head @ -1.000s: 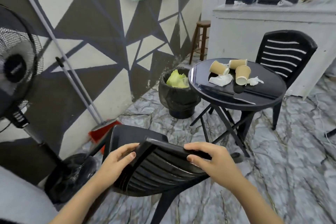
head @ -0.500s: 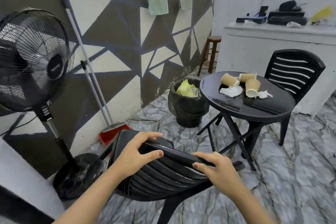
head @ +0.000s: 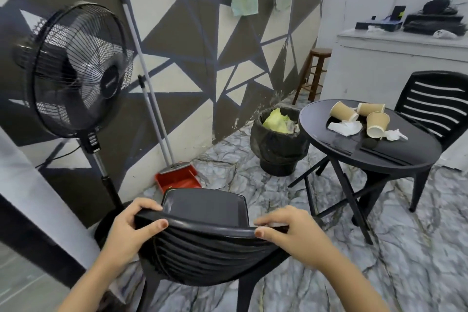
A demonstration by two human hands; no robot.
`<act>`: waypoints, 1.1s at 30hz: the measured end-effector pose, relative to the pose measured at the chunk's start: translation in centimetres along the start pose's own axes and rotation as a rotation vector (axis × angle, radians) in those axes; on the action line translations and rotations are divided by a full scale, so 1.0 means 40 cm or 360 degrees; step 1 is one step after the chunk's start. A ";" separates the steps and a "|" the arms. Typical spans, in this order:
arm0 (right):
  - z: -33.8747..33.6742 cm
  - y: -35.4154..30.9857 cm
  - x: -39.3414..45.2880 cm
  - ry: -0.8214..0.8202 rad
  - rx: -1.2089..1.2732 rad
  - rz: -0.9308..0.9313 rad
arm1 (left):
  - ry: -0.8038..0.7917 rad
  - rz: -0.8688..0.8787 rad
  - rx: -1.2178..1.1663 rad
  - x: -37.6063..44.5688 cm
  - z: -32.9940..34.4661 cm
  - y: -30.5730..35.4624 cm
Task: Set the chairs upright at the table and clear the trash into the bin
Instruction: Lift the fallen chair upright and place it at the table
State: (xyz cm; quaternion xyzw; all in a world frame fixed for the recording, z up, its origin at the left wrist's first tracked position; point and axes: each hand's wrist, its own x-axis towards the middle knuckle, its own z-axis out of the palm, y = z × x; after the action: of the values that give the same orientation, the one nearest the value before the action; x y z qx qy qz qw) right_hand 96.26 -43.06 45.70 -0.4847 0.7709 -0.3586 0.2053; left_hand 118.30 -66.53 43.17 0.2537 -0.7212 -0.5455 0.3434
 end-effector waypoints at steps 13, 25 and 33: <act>0.049 0.193 0.063 -0.0070 0.0489 0.0059 | 0.0136 -0.0104 -0.0002 -0.003 -0.163 -0.081; 0.114 0.245 0.107 0.0113 0.1289 0.0160 | 0.0211 -0.0069 0.0115 -0.018 -0.172 -0.090; 0.083 0.219 0.180 0.0278 0.1435 0.0208 | 0.0381 -0.0019 0.0003 -0.003 -0.164 -0.121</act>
State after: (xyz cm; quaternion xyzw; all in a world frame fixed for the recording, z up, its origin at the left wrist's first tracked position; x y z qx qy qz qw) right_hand 90.00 -48.30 37.14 -0.2655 0.5813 -0.6838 0.3521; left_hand 123.40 -71.79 39.62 0.3218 -0.6740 -0.5126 0.4236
